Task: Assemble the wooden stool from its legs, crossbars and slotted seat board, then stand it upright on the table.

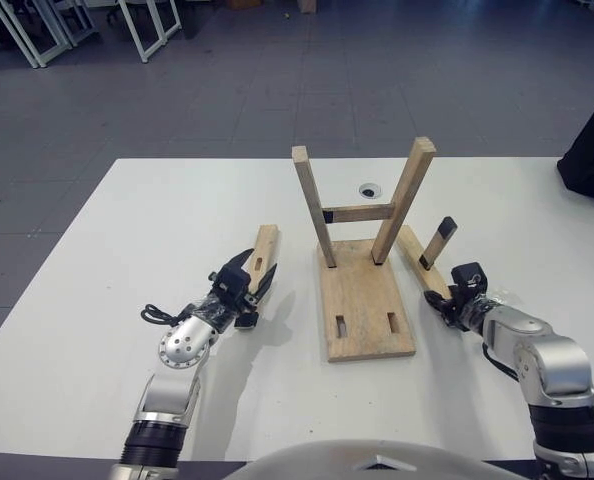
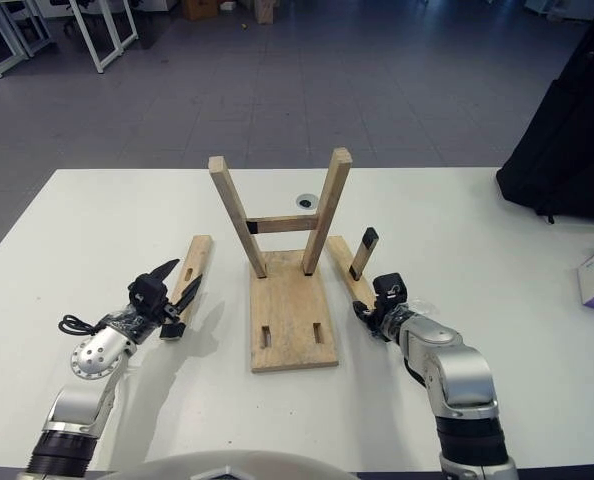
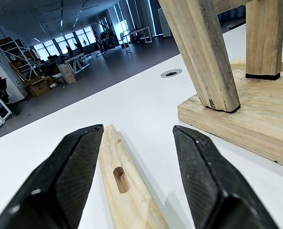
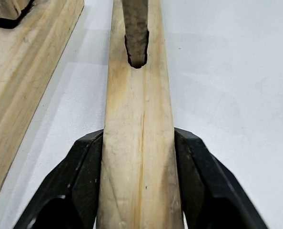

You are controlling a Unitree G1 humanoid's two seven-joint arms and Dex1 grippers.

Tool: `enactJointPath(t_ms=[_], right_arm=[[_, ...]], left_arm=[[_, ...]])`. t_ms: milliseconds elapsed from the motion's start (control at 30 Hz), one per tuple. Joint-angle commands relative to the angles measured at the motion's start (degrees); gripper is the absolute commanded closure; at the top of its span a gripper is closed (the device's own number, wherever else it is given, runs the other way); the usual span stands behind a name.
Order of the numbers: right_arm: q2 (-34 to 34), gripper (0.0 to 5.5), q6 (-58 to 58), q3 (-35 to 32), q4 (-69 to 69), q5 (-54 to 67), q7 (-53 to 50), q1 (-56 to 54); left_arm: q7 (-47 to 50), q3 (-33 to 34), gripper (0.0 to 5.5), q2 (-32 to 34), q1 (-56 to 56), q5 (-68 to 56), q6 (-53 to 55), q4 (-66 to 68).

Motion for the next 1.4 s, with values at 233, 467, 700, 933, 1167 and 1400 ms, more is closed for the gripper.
enactJointPath(t_ms=[233,467,700,933,1167,1400], right_arm=[[3.7,3.50,-14.4,-14.4,0.9,9.7,9.5,10.5],[6.4,3.50,-15.5,-23.5,4.8,34.2,22.7,3.6],[7.1,3.50,-9.6,-28.9,6.9,58.1,26.5,0.1],[6.1,3.50,-7.5,-14.5,0.8,56.5,33.5,1.8],[3.8,3.50,-10.0,-2.8,3.1,46.4,42.2,1.5],[4.6,3.50,-11.4,3.6,4.6,42.2,44.8,-0.1]], left_arm=[[-2.9,2.6,2.81,0.5,-0.9,-6.8,5.3,-2.6],[-4.2,6.5,2.81,-2.1,-4.5,-14.7,6.7,0.7],[-7.5,12.4,2.81,-3.6,-9.6,-27.1,12.7,4.2],[-14.6,12.3,2.81,-2.8,-9.8,-40.5,27.2,0.9],[-28.5,11.9,2.62,3.6,-4.9,-63.5,52.1,-9.5],[-29.7,11.3,1.57,4.2,-7.3,-68.3,57.8,-11.7]])
